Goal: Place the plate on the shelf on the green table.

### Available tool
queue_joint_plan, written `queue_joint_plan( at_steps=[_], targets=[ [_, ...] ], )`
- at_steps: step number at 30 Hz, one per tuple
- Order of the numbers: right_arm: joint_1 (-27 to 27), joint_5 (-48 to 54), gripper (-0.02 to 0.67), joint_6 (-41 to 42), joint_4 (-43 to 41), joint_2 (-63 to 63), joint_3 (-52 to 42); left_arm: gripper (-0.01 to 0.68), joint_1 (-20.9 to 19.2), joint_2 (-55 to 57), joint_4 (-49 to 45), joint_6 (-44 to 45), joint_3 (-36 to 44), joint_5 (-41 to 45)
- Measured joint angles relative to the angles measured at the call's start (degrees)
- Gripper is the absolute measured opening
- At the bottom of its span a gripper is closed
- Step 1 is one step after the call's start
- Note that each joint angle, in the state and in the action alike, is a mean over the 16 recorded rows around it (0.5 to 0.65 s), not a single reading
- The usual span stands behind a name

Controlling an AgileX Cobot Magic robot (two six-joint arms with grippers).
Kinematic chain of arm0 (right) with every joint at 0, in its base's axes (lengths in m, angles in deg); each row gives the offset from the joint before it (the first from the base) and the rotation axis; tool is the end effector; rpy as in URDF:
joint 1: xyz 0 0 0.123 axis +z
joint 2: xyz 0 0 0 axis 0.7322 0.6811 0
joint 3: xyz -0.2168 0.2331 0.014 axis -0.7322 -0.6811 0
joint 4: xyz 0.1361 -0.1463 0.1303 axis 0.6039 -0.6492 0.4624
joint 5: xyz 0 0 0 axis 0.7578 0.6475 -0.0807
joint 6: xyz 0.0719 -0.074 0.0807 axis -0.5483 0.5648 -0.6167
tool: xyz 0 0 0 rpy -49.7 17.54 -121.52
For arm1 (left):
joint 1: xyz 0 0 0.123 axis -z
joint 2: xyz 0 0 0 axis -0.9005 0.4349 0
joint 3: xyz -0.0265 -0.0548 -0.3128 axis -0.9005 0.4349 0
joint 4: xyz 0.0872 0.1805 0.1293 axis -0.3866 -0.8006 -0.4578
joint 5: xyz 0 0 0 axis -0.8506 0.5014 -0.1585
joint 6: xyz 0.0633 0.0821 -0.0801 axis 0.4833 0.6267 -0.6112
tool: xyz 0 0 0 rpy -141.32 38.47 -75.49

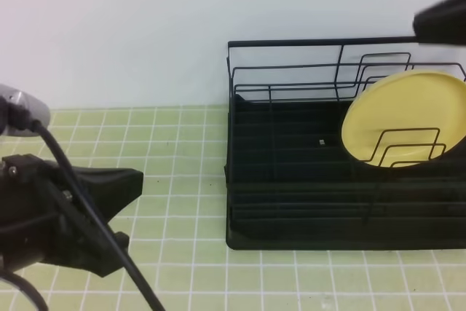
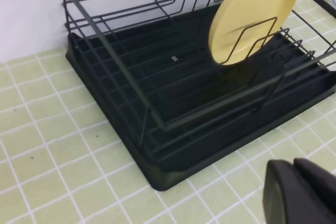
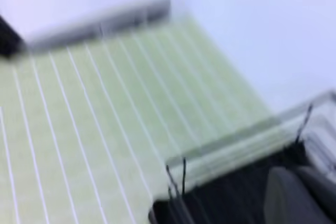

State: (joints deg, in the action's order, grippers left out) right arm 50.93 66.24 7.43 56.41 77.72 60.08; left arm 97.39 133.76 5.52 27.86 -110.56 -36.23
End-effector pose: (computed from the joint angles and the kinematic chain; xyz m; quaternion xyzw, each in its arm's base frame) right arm 0.2540 0.1017 0.4466 -0.4228 0.7264 0.1728 0.5136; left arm 0.1321 -0.1074 0.3690 0.1859 0.8198 -0.2617 0.4742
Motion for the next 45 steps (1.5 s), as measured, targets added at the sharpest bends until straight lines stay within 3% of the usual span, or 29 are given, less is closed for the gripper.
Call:
queue_joint_plan(
  at_steps=[6,15,24,31,45],
  targets=[
    [0.0,-11.54,0.003,-0.05,3.38,-12.19,-11.61,0.0,0.0,0.81,-0.28,0.02,0.0,-0.01],
    [0.0,-33.74,0.003,-0.37,3.61,-33.51,-38.31,0.0,0.0,1.55,-0.31,0.02,0.0,0.06],
    [0.0,-39.44,0.002,-0.03,7.11,-48.56,-59.17,0.0,0.0,1.57,-0.31,0.02,0.0,0.01],
    [0.0,-39.25,0.002,-0.22,8.75,-53.17,-64.43,0.0,0.0,1.57,-0.31,0.02,0.0,0.01],
    [0.0,-37.38,0.002,-0.35,9.49,-53.69,-64.68,0.0,0.0,1.57,-0.31,0.02,0.0,-0.19]
  ],
)
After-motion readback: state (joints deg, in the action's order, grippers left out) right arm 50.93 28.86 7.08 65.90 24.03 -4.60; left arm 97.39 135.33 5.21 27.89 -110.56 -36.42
